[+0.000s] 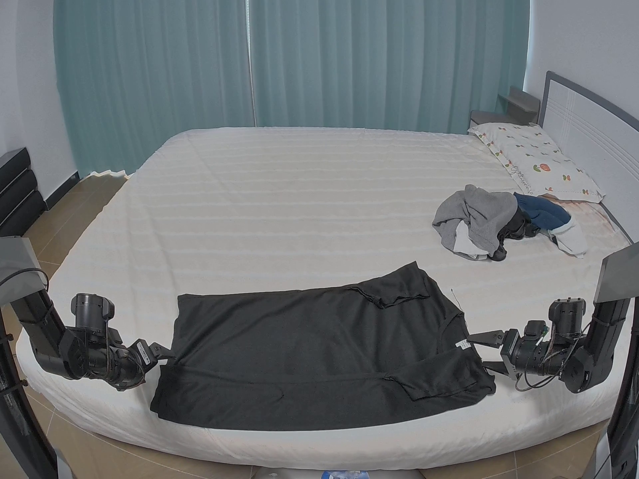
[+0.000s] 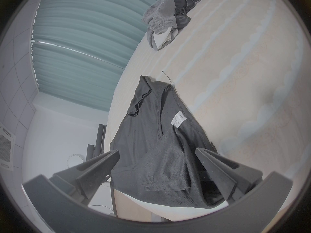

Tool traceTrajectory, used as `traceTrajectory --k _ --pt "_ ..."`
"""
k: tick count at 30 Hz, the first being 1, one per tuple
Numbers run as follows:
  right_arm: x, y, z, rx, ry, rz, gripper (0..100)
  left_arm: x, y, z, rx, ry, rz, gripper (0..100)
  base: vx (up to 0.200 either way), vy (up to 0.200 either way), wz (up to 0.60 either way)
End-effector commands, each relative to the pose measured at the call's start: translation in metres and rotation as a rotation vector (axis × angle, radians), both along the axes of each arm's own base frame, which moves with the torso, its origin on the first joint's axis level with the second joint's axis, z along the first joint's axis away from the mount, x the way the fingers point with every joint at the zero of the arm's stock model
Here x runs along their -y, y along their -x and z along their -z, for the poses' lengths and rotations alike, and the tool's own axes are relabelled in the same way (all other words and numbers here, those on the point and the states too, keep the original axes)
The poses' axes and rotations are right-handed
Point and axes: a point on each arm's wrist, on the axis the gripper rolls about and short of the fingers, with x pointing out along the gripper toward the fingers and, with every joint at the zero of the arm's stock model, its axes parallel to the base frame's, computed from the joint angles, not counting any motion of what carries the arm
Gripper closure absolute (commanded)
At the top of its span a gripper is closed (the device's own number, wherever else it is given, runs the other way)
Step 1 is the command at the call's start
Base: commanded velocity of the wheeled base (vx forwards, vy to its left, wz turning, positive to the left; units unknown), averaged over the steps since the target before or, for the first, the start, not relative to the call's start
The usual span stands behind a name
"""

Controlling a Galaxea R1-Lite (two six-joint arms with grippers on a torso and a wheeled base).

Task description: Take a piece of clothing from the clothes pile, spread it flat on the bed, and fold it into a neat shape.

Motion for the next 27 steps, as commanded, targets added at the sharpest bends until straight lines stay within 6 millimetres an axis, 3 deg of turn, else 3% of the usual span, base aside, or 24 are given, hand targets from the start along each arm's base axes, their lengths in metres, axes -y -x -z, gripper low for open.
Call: traceTrajectory --k 1,10,15,19,27 --pt "-0.001 0.0 0.003 -0.008 0.0 -0.004 0 0.0 0.0 0.001 -0.002 0.002 0.001 0 0.0 0.0 0.0" --pt "-0.001 -0.003 0.002 0.002 -0.003 -0.004 0 0.001 0.0 0.001 -0.007 0.006 0.0 0 0.0 0.0 0.0" --pt "-0.002 -0.007 -0.006 0.045 0.006 0.007 0 0.001 -0.003 0.0 -0.002 0.038 -0.041 0 0.0 0.0 0.0" --pt "-0.015 -0.011 -0.023 0.077 -0.038 0.028 0 0.002 -0.005 -0.003 0.028 0.069 -0.031 0 0.0 0.0 0.0" --pt "-0.018 -0.009 -0.015 0.033 -0.055 0.034 0 0.005 0.001 0.001 0.021 0.069 -0.014 0 0.0 0.0 0.0"
